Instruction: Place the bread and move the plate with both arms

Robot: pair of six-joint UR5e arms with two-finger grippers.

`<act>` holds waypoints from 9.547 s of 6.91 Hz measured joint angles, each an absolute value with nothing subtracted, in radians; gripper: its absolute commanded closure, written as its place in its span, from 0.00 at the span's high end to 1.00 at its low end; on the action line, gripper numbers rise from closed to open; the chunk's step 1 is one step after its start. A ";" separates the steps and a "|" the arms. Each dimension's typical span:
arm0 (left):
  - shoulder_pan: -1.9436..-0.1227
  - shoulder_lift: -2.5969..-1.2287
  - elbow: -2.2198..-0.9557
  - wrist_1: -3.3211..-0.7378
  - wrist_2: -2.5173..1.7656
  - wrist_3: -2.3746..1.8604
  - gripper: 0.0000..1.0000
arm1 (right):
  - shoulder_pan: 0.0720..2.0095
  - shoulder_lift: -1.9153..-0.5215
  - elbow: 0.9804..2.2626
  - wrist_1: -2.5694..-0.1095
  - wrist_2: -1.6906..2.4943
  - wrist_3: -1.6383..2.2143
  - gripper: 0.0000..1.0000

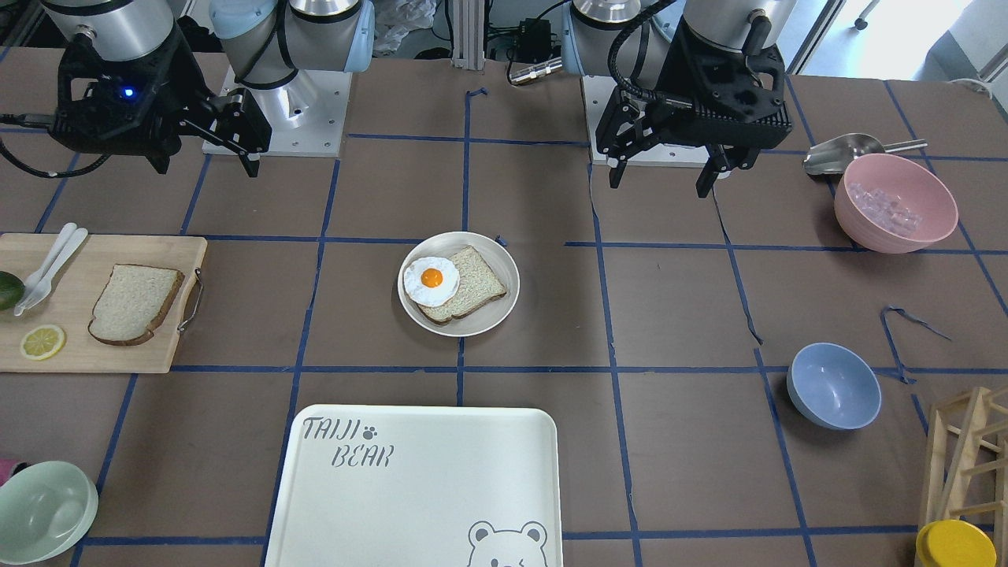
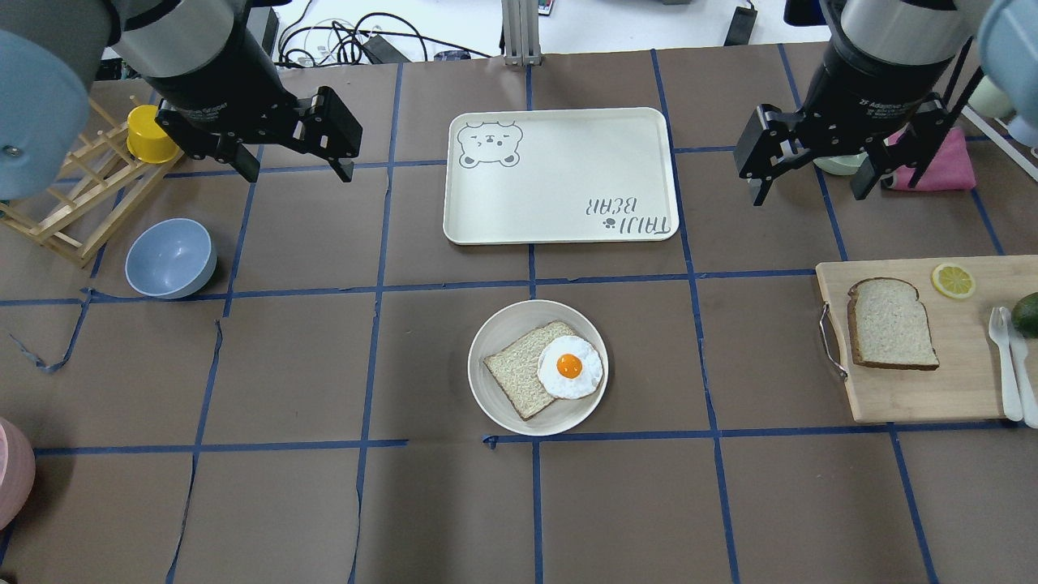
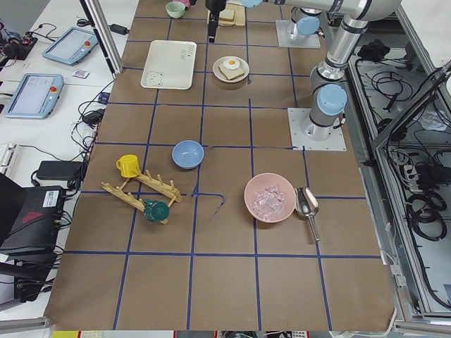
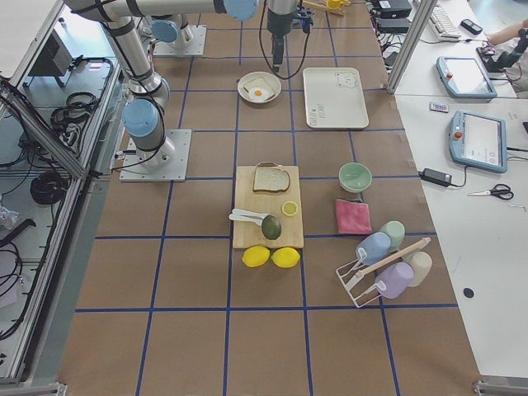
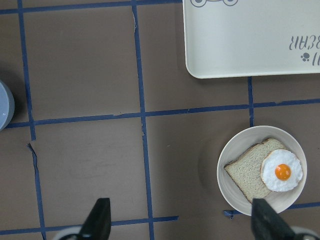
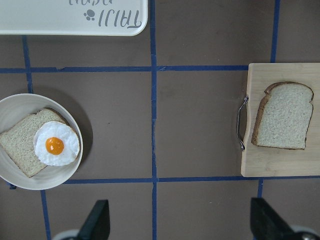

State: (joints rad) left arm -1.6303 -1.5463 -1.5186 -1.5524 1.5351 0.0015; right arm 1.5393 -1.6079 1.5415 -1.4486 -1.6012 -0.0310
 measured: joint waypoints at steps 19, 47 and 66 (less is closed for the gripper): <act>-1.630 -1.546 -1.521 -1.553 1.534 0.002 1.00 | 1.241 -1.157 1.768 -1.941 -1.789 0.095 0.55; -1.631 -1.545 -1.523 -1.554 1.534 0.002 1.00 | 1.786 -1.269 1.451 -1.504 -1.320 0.934 0.00; -1.630 -1.545 -1.522 -1.554 1.536 0.002 1.00 | 1.799 -1.090 1.535 -1.651 -1.230 1.012 0.93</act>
State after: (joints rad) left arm -1.6302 -1.5447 -1.5221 -1.5539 1.5355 0.0022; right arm 1.7994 -1.0896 1.5349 -1.6508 -1.2296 1.0117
